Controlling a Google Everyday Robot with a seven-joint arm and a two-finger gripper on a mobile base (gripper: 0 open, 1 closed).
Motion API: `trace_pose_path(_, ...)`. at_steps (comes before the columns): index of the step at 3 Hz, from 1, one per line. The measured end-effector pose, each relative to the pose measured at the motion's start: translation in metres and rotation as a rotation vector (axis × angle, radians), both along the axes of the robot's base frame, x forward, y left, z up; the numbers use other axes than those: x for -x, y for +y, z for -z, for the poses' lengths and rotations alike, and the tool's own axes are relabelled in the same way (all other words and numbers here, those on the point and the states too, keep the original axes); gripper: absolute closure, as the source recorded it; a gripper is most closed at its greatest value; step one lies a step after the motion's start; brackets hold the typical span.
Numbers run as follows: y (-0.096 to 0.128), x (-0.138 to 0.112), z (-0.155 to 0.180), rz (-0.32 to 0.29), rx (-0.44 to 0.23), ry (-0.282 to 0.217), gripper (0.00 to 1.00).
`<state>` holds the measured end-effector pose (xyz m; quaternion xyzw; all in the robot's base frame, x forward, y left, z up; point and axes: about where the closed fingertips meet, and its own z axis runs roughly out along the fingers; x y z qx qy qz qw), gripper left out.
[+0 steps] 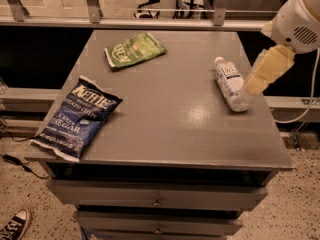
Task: Place blue plastic bottle upright
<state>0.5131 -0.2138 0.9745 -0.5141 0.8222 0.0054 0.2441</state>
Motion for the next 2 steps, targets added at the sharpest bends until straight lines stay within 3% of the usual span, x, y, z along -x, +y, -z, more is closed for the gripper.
trace_pose_path(1,0.011,-0.04,0.01,0.102,-0.075,0.008,0.0)
trace_pose_path(2,0.051,-0.076,0.027,0.244,-0.115,0.043,0.0)
